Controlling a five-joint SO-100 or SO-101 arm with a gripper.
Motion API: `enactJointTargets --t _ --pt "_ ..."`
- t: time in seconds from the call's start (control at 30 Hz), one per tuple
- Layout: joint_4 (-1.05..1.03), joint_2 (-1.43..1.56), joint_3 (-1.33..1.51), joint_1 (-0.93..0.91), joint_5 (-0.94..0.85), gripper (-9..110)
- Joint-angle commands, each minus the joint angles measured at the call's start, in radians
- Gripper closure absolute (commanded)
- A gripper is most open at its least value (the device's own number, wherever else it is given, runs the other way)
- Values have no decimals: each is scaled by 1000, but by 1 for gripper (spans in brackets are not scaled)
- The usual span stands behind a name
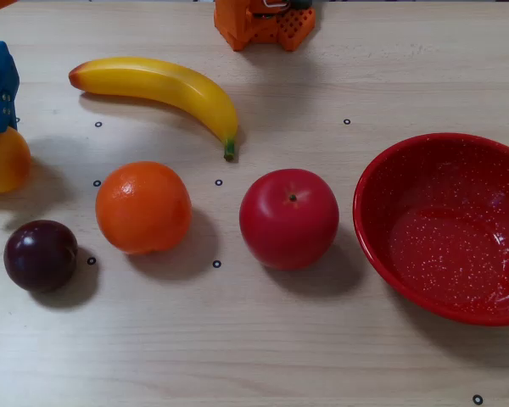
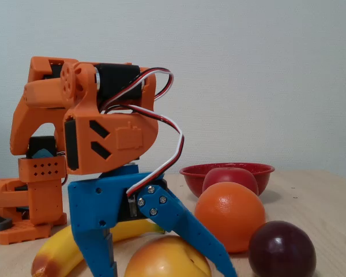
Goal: Put peach in the red bowl.
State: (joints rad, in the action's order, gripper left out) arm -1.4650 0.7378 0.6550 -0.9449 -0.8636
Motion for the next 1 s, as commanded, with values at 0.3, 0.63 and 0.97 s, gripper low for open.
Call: enactJointTargets --t 0.3,0.63,0.97 --pt "29 60 -58 23 2 64" --pt "29 58 -58 25 -5 70" --pt "38 55 -58 25 -15 79"
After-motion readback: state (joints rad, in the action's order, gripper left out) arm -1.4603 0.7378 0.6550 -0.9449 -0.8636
